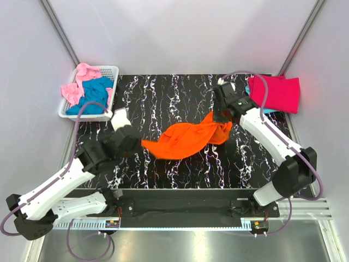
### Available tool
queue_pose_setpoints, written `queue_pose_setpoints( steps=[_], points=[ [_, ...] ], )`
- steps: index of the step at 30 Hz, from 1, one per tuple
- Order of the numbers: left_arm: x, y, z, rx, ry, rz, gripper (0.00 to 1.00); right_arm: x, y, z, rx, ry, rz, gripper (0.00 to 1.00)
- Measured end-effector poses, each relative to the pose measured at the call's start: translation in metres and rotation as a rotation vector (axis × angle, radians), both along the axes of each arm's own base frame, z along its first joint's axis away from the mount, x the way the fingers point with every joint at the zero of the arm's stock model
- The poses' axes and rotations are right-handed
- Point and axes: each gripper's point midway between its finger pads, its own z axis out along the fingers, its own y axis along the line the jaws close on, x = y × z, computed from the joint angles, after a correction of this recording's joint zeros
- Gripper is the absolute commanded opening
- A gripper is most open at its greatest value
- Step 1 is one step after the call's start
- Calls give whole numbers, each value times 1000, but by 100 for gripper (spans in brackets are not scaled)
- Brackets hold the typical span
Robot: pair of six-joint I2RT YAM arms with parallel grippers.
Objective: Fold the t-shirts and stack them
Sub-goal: Flatten the tshirt out
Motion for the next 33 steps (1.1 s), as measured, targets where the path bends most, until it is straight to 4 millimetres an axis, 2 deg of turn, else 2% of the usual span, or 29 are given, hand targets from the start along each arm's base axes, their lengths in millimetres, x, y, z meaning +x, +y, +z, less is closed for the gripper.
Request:
queue_pose_setpoints(
  steps=[4,8,11,14,16,19,22,25,27,29,31,33],
  points=[
    [27,-3,63,-2,-148,34,0,19,-13,37,-17,-106,-48,0],
    [51,6,114,25,-259,91,0,32,-30,54,-39,-153,-92,0],
    [72,24,148,53,-330,163,0,49,-40,62,-47,-171,-116,0],
    [103,49,171,73,-383,265,0,79,-47,68,-44,-180,-139,0],
    [134,68,180,88,-380,332,0,109,-49,72,-19,-196,-147,0],
    [187,76,188,67,-376,364,0,154,-50,73,31,-216,-131,0],
    [251,66,164,38,-307,316,0,186,-48,70,71,-221,-96,0],
    [295,54,138,11,-244,253,0,221,-43,80,115,-262,-46,0],
    [309,44,126,-5,-213,196,0,232,-39,91,145,-298,-4,0],
    [310,34,126,-21,-212,138,0,231,-34,98,167,-305,36,0],
    [305,28,144,-36,-262,88,0,222,-27,108,194,-314,81,0],
    [286,23,161,-45,-318,45,0,203,-24,106,215,-298,111,0]
  ],
)
